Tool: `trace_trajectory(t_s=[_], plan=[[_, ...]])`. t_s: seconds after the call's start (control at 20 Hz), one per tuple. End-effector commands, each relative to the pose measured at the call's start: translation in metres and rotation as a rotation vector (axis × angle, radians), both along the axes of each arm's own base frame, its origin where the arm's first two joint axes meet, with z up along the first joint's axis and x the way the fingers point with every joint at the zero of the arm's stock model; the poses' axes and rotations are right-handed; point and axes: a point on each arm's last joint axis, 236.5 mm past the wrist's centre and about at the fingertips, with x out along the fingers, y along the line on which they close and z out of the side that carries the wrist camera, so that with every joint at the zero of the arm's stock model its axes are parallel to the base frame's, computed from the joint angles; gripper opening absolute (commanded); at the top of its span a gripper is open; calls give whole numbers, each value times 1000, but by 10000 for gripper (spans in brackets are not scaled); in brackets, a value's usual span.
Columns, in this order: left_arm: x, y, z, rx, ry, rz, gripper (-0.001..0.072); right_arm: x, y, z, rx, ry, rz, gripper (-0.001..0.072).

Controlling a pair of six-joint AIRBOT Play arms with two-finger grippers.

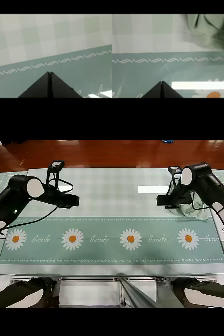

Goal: Fold the shirts.

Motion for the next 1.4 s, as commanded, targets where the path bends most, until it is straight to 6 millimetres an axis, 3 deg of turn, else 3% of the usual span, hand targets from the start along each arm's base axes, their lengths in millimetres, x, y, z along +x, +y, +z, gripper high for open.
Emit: trace_trajectory(t_s=[0.0,0.75,0.9,1.05,1.1,1.15,1.2,1.25,1.35], plan=[[0,0,0,0,0,-1,14,0,0,0,0,0,1,35],[0,0,0,0,0,-1,14,0,0,0,0,0,1,35],[9,-2,4,-12,-42,4,14,24,1,4,0,-101,14,35],[51,-7,31,-56,-245,20,17,70,5,20,9,-305,45,35],[69,-3,46,-48,-341,15,42,89,3,31,-12,-400,70,41],[83,6,61,-34,-415,24,176,108,-7,48,-72,-485,102,157],[95,19,75,-6,-476,37,430,120,-21,67,-147,-545,125,395],[101,36,85,30,-493,58,509,130,-41,88,-237,-591,138,413],[90,79,87,33,-378,197,507,141,-98,112,-373,-648,65,412]])
